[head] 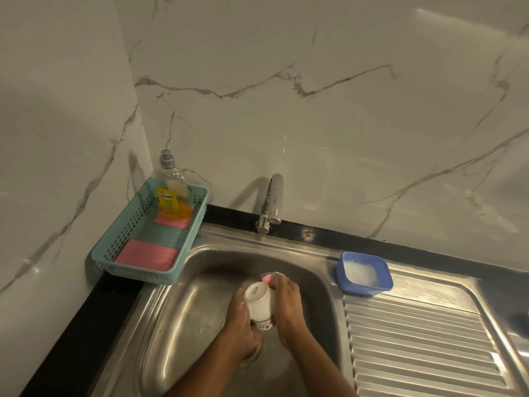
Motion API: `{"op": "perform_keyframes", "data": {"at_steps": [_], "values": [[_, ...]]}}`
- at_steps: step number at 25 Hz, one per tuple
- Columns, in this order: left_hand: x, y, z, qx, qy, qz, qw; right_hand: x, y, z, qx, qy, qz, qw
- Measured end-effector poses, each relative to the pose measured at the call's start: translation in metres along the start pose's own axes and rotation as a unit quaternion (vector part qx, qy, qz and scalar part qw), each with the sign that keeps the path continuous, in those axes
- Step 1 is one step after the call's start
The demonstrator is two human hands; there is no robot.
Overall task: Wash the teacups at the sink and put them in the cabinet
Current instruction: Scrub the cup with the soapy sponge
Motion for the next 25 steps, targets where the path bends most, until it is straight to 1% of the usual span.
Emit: {"op": "perform_keyframes", "data": {"at_steps": [1, 2, 3, 4, 5, 6, 7, 8, 9, 10, 11, 12, 14, 15, 17, 18, 20, 22, 23, 24, 25], "values": [[0.003, -0.003, -0.001, 0.019, -0.039, 0.027, 0.999, 0.000, 0.001, 0.001, -0.012, -0.012, 0.022, 1.000], [0.007, -0.008, -0.003, 0.052, -0.081, 0.051, 0.994, 0.003, 0.007, 0.004, 0.002, -0.023, 0.032, 0.999], [0.011, -0.015, -0.009, 0.089, -0.122, 0.077, 0.986, 0.008, 0.016, 0.007, 0.032, -0.028, 0.016, 0.999], [0.016, -0.019, -0.012, 0.120, -0.164, 0.107, 0.973, 0.009, 0.026, 0.010, 0.070, -0.025, -0.017, 0.997], [0.021, -0.020, -0.013, 0.144, -0.201, 0.139, 0.959, 0.010, 0.035, 0.012, 0.099, 0.006, -0.065, 0.993], [0.023, -0.022, -0.014, 0.158, -0.231, 0.167, 0.945, 0.008, 0.041, 0.014, 0.108, 0.065, -0.119, 0.985], [0.023, -0.023, -0.016, 0.164, -0.245, 0.187, 0.937, 0.003, 0.042, 0.017, 0.095, 0.161, -0.163, 0.969], [0.023, -0.021, -0.016, 0.167, -0.246, 0.199, 0.934, -0.005, 0.041, 0.019, 0.066, 0.266, -0.195, 0.942], [0.023, -0.021, -0.016, 0.166, -0.244, 0.205, 0.933, -0.010, 0.036, 0.020, 0.049, 0.344, -0.214, 0.913], [0.022, -0.021, -0.016, 0.168, -0.240, 0.209, 0.933, -0.011, 0.029, 0.017, 0.043, 0.377, -0.226, 0.897], [0.024, -0.022, -0.013, 0.172, -0.239, 0.218, 0.930, -0.014, 0.025, 0.013, 0.049, 0.374, -0.224, 0.899], [0.028, -0.021, -0.009, 0.180, -0.238, 0.230, 0.926, -0.015, 0.024, 0.007, 0.067, 0.347, -0.204, 0.913], [0.038, -0.019, -0.003, 0.198, -0.237, 0.251, 0.917, -0.013, 0.029, -0.003, 0.092, 0.278, -0.136, 0.946], [0.041, -0.018, -0.002, 0.207, -0.243, 0.257, 0.912, -0.013, 0.033, -0.007, 0.076, 0.263, -0.103, 0.956], [0.042, -0.018, -0.004, 0.206, -0.276, 0.264, 0.901, -0.022, 0.035, -0.009, 0.001, 0.301, -0.084, 0.950], [0.041, -0.019, -0.003, 0.195, -0.289, 0.258, 0.901, -0.027, 0.030, -0.011, -0.014, 0.306, -0.085, 0.948], [0.038, -0.018, 0.001, 0.177, -0.299, 0.244, 0.905, -0.034, 0.017, -0.019, 0.000, 0.292, -0.082, 0.953], [0.040, -0.015, 0.003, 0.195, -0.290, 0.235, 0.907, -0.031, 0.015, -0.022, 0.024, 0.336, -0.064, 0.939], [0.041, -0.016, -0.001, 0.213, -0.278, 0.234, 0.907, -0.027, 0.020, -0.021, 0.019, 0.364, -0.055, 0.929], [0.042, -0.016, -0.005, 0.229, -0.267, 0.234, 0.906, -0.022, 0.026, -0.019, 0.005, 0.364, -0.051, 0.930], [0.041, -0.016, -0.010, 0.237, -0.263, 0.236, 0.905, -0.019, 0.033, -0.017, -0.014, 0.343, -0.048, 0.938]]}}
Point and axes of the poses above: each hand's wrist, its own y-axis away from the middle knuckle, its own z-axis out of the palm, x = y × z, the point moved 3 cm from there along -y, towards the middle knuckle, and after that the axes turned 13 degrees about -x, right-handed, at the moved point
